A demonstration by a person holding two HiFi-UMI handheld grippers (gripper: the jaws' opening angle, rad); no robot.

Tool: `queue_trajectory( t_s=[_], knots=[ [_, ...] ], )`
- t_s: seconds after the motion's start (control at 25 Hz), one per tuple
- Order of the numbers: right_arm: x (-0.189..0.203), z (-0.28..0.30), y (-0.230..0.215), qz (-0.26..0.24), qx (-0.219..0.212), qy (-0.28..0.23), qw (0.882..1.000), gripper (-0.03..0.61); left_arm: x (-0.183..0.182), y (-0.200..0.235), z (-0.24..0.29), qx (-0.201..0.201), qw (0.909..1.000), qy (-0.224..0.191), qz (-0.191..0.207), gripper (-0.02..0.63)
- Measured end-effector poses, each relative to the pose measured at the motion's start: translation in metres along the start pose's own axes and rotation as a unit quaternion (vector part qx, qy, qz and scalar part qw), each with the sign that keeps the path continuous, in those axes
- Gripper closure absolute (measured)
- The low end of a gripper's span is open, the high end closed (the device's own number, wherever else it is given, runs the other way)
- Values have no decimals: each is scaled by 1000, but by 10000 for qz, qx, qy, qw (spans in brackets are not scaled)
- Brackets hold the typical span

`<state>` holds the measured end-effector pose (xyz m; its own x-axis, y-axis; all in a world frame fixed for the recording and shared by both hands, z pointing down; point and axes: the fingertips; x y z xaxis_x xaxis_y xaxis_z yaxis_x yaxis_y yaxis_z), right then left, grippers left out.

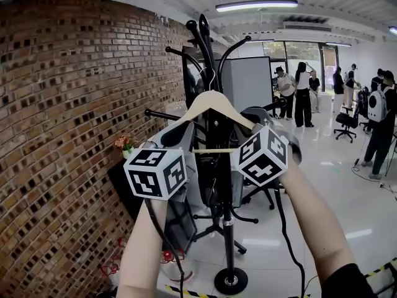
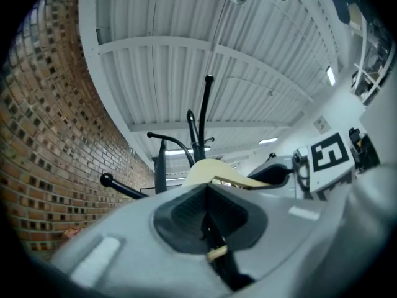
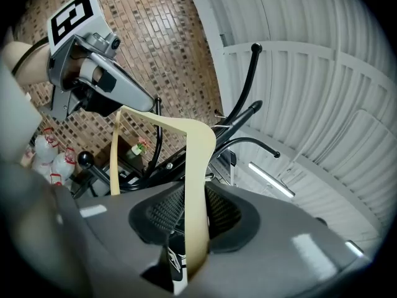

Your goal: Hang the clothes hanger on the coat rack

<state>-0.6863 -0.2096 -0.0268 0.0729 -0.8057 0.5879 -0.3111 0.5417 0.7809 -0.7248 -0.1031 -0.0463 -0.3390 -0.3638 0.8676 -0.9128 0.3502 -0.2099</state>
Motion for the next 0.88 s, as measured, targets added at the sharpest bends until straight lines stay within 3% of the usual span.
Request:
queue_trajectory(
  t_s=[0.32, 0.6, 0.88],
  knots=[
    [10, -2, 9, 97, -1, 2, 10000, 480, 35, 1, -4, 37, 9997, 214, -129, 607],
    [19, -4, 12, 182, 140, -120, 9997, 480, 43, -2, -6, 47, 9998, 184, 93, 607],
    [21, -2, 13, 149, 401, -262, 9987, 479, 52, 4, -8, 31, 9998, 173, 31, 607]
  ],
)
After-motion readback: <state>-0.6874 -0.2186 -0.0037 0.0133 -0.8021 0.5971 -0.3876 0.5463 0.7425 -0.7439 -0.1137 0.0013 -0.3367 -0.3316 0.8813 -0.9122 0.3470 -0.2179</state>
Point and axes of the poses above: the fingertips, and each gripper's own axes: z forward along the fingers, y to its left, x out of its underside, and after that the axes turned 10 degrees about -y, right-handed
